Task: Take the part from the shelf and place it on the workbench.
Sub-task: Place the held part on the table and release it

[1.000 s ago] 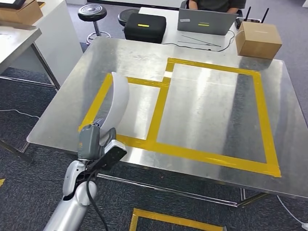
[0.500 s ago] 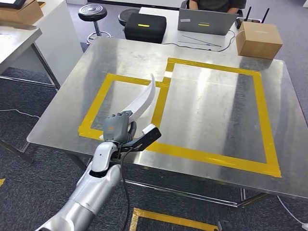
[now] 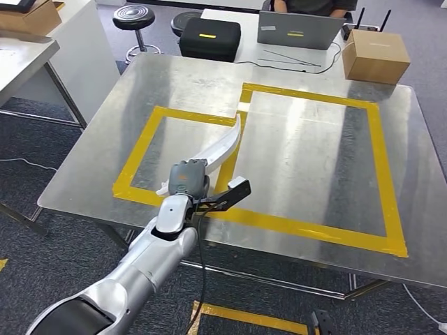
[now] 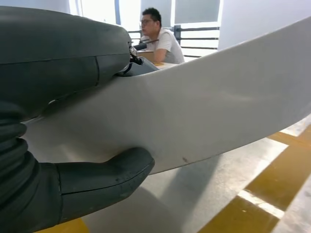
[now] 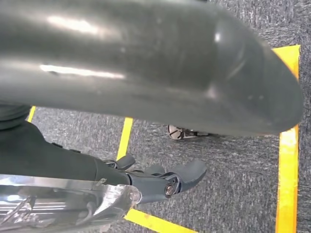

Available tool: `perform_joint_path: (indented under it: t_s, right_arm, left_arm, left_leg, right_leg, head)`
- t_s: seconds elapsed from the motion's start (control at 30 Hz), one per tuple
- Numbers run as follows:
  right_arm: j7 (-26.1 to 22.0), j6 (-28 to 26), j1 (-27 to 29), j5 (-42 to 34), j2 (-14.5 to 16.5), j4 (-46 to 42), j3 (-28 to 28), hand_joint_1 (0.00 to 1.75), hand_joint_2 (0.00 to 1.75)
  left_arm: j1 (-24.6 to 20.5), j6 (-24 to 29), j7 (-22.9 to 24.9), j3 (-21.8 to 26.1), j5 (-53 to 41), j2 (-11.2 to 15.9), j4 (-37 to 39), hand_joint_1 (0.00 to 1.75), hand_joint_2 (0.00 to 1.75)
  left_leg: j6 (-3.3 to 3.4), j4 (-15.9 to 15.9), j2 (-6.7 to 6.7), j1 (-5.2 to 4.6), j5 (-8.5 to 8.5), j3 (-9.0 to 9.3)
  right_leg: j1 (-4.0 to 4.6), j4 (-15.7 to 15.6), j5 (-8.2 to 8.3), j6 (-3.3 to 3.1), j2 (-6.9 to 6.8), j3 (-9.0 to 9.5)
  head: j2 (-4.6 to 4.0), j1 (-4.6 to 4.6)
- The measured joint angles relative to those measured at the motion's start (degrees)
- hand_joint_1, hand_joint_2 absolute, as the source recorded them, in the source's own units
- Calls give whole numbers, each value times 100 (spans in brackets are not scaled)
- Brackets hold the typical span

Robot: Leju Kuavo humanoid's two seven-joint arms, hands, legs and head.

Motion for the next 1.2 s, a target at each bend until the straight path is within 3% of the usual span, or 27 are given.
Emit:
perform_joint_path:
  t_s: [0.03, 0.1, 0.17, 0.2, 0.23, 0.67, 0.83, 0.9, 0.97, 1.03, 1.07, 1.1, 1.13, 1.2]
  right_arm:
    - [6, -8, -4, 13, 0, 0, 9, 0, 0]
    - [17, -21, -8, 37, 0, 0, 19, 0, 0]
    - [27, -35, -7, 51, 0, 0, 22, 0, 0]
    - [32, -44, -6, 57, 0, 0, 23, 0, 0]
    - [33, -51, -5, 62, 0, 0, 25, 0, 0]
    - [-50, -127, 64, -29, 2, 0, 15, 0, 0]
    - [-218, -152, 225, -187, 2, 1, -99, 0, 0]
    - [-264, -169, 303, -231, -2, 2, -156, 0, 0]
    - [-281, -184, 353, -253, -7, 2, -208, 0, 0]
    - [-282, -190, 374, -259, -7, 2, -244, 0, 0]
    - [-281, -193, 380, -258, -7, 2, -256, 0, 0]
    - [-280, -195, 385, -258, -8, 2, -267, 0, 0]
    - [-279, -199, 387, -260, -10, 2, -277, 0, 0]
    - [-267, -221, 379, -278, -14, 3, -303, 0, 0]
  left_arm:
    - [-47, -5, 119, 1, -65, 7, 72, 175, 175]
    - [-121, -17, 360, 3, -176, 35, 199, 96, 175]
    - [-160, 19, 505, 31, -214, 81, 296, 8, 87]
    - [-169, 74, 533, 67, -201, 103, 334, 0, 44]
    - [-173, 146, 547, 118, -174, 124, 368, 0, 0]
    - [-19, 1022, 233, 768, 26, 239, 470, 0, 0]
    - [431, 1684, -292, 981, 98, 324, 41, 0, 0]
    - [678, 1866, -464, 1073, 152, 385, -232, 0, 0]
    - [880, 1930, -554, 1153, 186, 446, -473, 0, 0]
    - [1039, 1921, -595, 1219, 200, 498, -650, 0, 0]
    - [1106, 1911, -607, 1245, 201, 519, -717, 0, 0]
    - [1159, 1905, -613, 1268, 201, 536, -773, 0, 0]
    - [1198, 1908, -620, 1287, 203, 550, -822, 0, 0]
    - [1279, 1951, -690, 1333, 262, 586, -957, 0, 0]
  left_leg:
    - [-1, -1, 0, 0, 0, 0]
    - [-2, -3, 0, 0, 1, 0]
    - [-3, -5, 0, 0, 2, 0]
    - [-4, -5, 0, 0, 3, 0]
    - [-5, -6, 0, 0, 4, 0]
    - [13, -7, -3, -36, -7, -1]
    - [82, -10, -1, -84, -1, 5]
    - [132, -72, 18, -57, 49, 28]
    - [166, -134, 46, -21, 88, 48]
    - [171, -139, 75, -17, 96, 42]
    - [165, -139, 90, -12, 99, 39]
    - [153, -138, 100, -4, 105, 35]
    - [132, -136, 105, 12, 111, 33]
    - [55, -124, 106, 51, 120, 30]
  right_leg:
    - [0, 0, 0, 0, 0, 0]
    - [0, 0, 0, 0, 0, 0]
    - [0, 0, 0, 0, 0, 0]
    - [0, 0, 0, 0, 0, 0]
    - [0, 0, 0, 0, 0, -1]
    - [-37, -6, -4, 8, -2, -1]
    - [-88, -27, 13, 66, 9, 7]
    - [-89, 0, -29, 101, -24, -25]
    - [-87, 372, -293, 138, -130, -194]
    - [-108, 1157, -677, 189, -209, -518]
    - [-124, 1471, -779, 212, -221, -644]
    - [-141, 1602, -775, 235, -227, -684]
    - [-160, 1474, -654, 259, -232, -598]
    - [-203, 706, -321, 327, -256, -160]
  head:
    - [0, 0]
    - [0, 1]
    - [0, 0]
    - [0, 1]
    - [0, 1]
    - [0, -1]
    - [0, -3]
    - [0, 0]
    - [1, 22]
    - [1, 39]
    - [0, 37]
    - [0, 36]
    - [0, 36]
    - [0, 45]
